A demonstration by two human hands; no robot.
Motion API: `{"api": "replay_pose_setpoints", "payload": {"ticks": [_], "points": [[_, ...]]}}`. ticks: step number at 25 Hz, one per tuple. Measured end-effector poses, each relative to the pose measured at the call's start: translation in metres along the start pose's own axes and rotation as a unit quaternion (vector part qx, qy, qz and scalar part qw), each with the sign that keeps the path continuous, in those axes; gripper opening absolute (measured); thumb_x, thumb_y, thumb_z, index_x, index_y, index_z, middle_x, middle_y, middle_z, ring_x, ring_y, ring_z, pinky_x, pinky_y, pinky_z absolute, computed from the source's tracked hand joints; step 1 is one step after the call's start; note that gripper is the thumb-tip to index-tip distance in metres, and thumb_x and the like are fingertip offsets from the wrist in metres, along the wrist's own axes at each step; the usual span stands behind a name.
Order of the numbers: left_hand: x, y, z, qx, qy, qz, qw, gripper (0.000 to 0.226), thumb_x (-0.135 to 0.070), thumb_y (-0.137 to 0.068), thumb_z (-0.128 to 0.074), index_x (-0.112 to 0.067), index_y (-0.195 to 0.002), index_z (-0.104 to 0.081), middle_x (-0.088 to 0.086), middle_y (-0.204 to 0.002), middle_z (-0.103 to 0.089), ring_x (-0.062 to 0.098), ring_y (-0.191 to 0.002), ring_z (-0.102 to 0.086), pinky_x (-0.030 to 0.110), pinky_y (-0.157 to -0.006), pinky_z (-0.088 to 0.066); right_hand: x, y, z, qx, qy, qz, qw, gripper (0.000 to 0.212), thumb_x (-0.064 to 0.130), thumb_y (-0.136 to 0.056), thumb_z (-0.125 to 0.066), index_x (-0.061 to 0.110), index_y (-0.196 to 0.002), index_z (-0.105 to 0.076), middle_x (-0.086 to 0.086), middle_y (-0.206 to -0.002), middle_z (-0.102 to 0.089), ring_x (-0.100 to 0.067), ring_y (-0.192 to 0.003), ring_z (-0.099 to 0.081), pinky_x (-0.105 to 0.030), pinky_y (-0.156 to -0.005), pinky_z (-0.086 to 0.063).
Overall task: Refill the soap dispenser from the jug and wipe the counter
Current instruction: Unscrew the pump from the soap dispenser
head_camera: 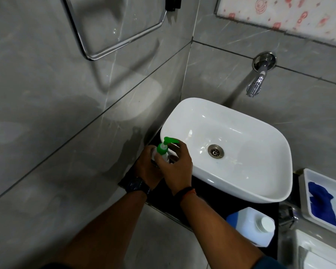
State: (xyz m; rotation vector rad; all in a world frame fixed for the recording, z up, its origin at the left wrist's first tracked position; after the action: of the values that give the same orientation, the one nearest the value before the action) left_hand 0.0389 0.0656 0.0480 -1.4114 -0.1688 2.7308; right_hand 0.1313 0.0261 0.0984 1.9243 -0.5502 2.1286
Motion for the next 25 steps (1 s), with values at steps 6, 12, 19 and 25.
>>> {"api": "replay_pose_setpoints", "payload": {"ticks": [6, 12, 19, 25], "points": [[-0.006, 0.008, 0.003, -0.017, 0.054, -0.018, 0.998, 0.037, -0.033, -0.072, -0.063, -0.014, -0.103, -0.054, -0.003, -0.093, -0.062, 0.014, -0.077, -0.059, 0.017, -0.060, -0.043, -0.002, -0.005, 0.002, -0.030, 0.049, -0.026, 0.998, 0.024, 0.024, -0.068, -0.084, 0.027, -0.087, -0.068, 0.014, -0.081, -0.069, -0.002, -0.078, -0.065, -0.022, -0.071, -0.052], [-0.001, 0.008, 0.004, -0.019, 0.045, 0.034, 0.998, 0.072, -0.029, -0.055, -0.083, -0.017, -0.117, -0.046, 0.000, -0.104, -0.062, 0.014, -0.081, -0.055, 0.019, -0.062, -0.042, 0.037, -0.015, 0.009, -0.098, -0.023, 0.090, 0.991, 0.024, 0.007, -0.076, -0.075, 0.005, -0.099, -0.068, -0.009, -0.094, -0.070, -0.020, -0.084, -0.066, -0.037, -0.073, -0.056], [0.007, 0.009, 0.011, -0.054, 0.045, 0.041, 0.997, 0.073, -0.036, -0.050, -0.089, -0.018, -0.111, -0.054, 0.006, -0.116, -0.056, 0.018, -0.095, -0.055, 0.024, -0.073, -0.043, 0.092, -0.030, 0.031, -0.131, -0.103, 0.211, 0.963, 0.030, 0.006, -0.075, -0.068, 0.014, -0.104, -0.064, -0.013, -0.097, -0.060, -0.016, -0.079, -0.063, -0.029, -0.073, -0.052], [0.022, 0.019, 0.011, -0.075, 0.082, 0.066, 0.992, 0.065, -0.029, -0.051, -0.091, -0.018, -0.104, -0.056, 0.005, -0.106, -0.064, 0.017, -0.091, -0.057, 0.026, -0.073, -0.042, 0.005, 0.003, 0.056, 0.002, 0.200, 0.149, 0.968, 0.035, 0.004, -0.071, -0.076, 0.010, -0.104, -0.070, -0.007, -0.095, -0.064, -0.016, -0.082, -0.064, -0.013, -0.077, -0.048]]}}
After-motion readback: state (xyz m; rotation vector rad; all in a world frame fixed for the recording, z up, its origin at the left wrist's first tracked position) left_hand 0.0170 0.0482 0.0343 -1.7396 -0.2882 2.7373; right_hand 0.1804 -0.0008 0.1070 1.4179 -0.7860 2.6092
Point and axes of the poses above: each hand's wrist, its own y-axis away from the middle knuckle, its own z-axis out of the back of the hand, x = y × z, the point moved 2 cm from there along -y, towards the middle knuckle
